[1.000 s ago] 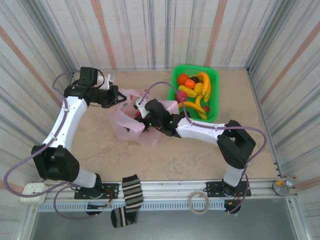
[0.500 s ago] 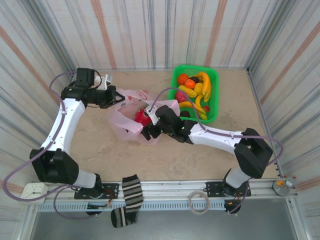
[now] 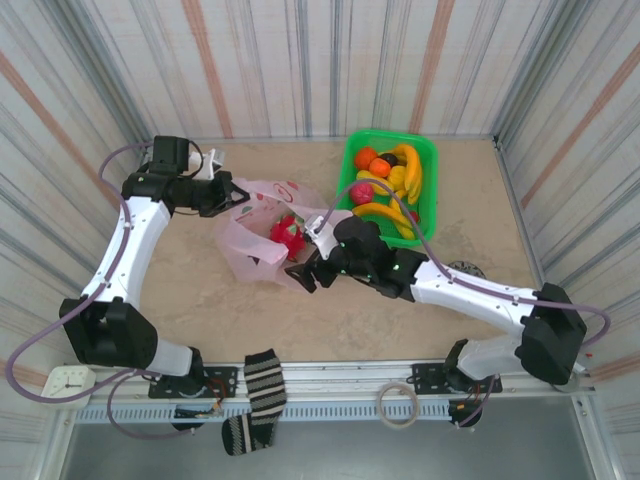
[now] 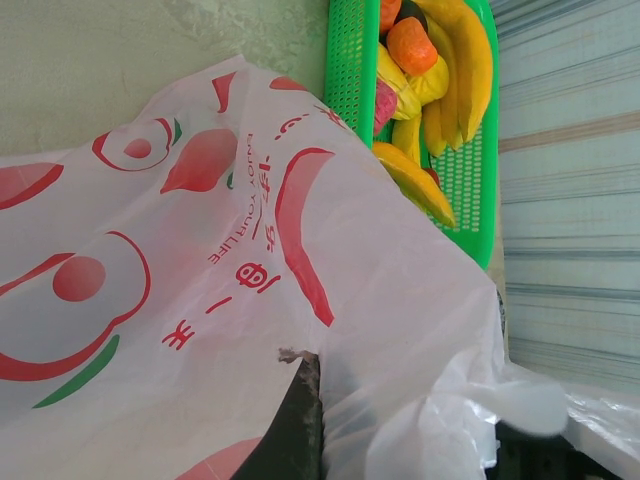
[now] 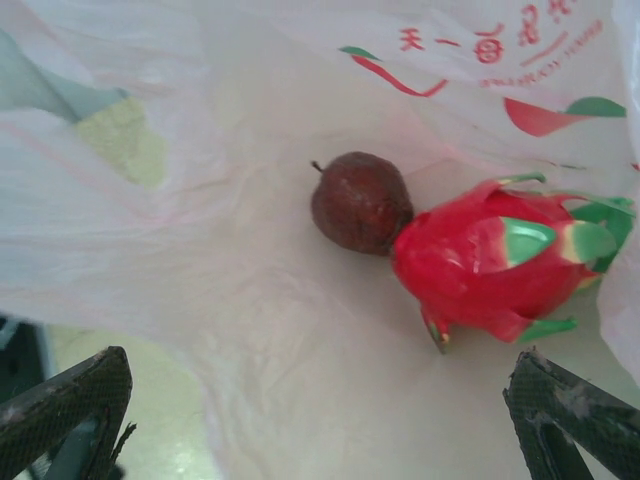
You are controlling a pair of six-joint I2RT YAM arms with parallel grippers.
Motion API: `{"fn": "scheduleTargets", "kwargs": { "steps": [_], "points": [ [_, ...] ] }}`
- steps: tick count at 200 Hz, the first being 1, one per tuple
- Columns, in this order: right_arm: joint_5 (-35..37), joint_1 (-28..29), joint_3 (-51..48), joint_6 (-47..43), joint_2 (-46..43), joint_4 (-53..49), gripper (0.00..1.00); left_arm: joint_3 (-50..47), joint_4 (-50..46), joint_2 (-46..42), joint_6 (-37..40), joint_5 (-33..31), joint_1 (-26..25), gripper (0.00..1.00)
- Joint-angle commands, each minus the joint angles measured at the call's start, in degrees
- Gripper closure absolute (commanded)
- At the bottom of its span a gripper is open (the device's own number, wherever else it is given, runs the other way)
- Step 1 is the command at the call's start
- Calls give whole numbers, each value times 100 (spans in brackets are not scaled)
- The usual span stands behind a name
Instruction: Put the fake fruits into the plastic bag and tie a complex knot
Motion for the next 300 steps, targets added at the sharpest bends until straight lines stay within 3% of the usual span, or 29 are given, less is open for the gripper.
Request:
{"fn": "scheduleTargets", "kwargs": {
  "steps": [1, 178, 237, 300],
  "points": [
    [-247, 48, 110, -142, -278, -268, 1, -101, 49, -159, -22, 29, 50, 100],
    [-544, -146, 909, 142, -1110, -339, 1, -189, 93, -183, -27, 3, 51, 100],
    [-1261, -1157, 959, 1065, -1626, 6, 1, -323, 242, -167, -112, -13, 38, 100],
    [-813, -2366, 1119, 1416, -1407, -1416, 1, -251, 158, -245, -75, -110, 40, 100]
  ]
}}
